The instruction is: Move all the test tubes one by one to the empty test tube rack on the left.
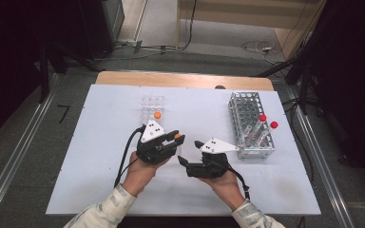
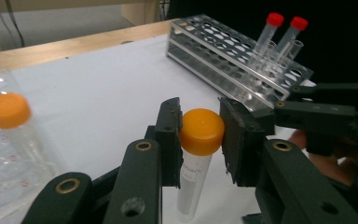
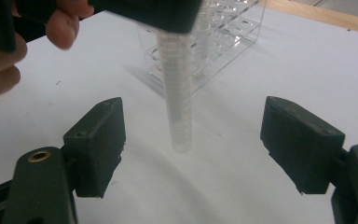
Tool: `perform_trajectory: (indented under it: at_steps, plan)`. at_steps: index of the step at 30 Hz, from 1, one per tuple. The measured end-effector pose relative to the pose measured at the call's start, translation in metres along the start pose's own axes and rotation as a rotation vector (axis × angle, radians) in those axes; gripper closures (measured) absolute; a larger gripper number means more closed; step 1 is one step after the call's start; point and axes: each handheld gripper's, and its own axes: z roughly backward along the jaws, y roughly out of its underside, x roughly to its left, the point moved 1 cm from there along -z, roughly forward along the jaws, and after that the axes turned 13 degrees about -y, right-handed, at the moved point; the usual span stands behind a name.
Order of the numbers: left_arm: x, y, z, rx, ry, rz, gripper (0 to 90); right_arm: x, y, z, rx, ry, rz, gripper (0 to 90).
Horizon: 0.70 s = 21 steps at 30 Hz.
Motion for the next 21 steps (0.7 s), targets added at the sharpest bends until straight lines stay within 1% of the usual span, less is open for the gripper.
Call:
perform_trajectory:
  at_steps: [7,14,17,21]
  plan:
    - [0.018,-0.014,0.005,-0.03,-0.032,0.03,69.8,-0.004,0.0,0.005,-0.005,0.021,-0.014,21.3]
    - [0.038,-0.027,0.008,-0.058,-0.075,0.054,69.7,-0.005,0.002,0.007,-0.006,0.024,-0.018,21.5]
    - [0.045,-0.032,0.008,-0.074,-0.09,0.057,69.7,-0.006,0.002,0.007,-0.004,0.031,-0.023,21.5]
    - [0.051,-0.037,0.005,-0.077,-0.114,0.055,69.7,-0.007,0.003,0.008,-0.005,0.032,-0.022,21.6]
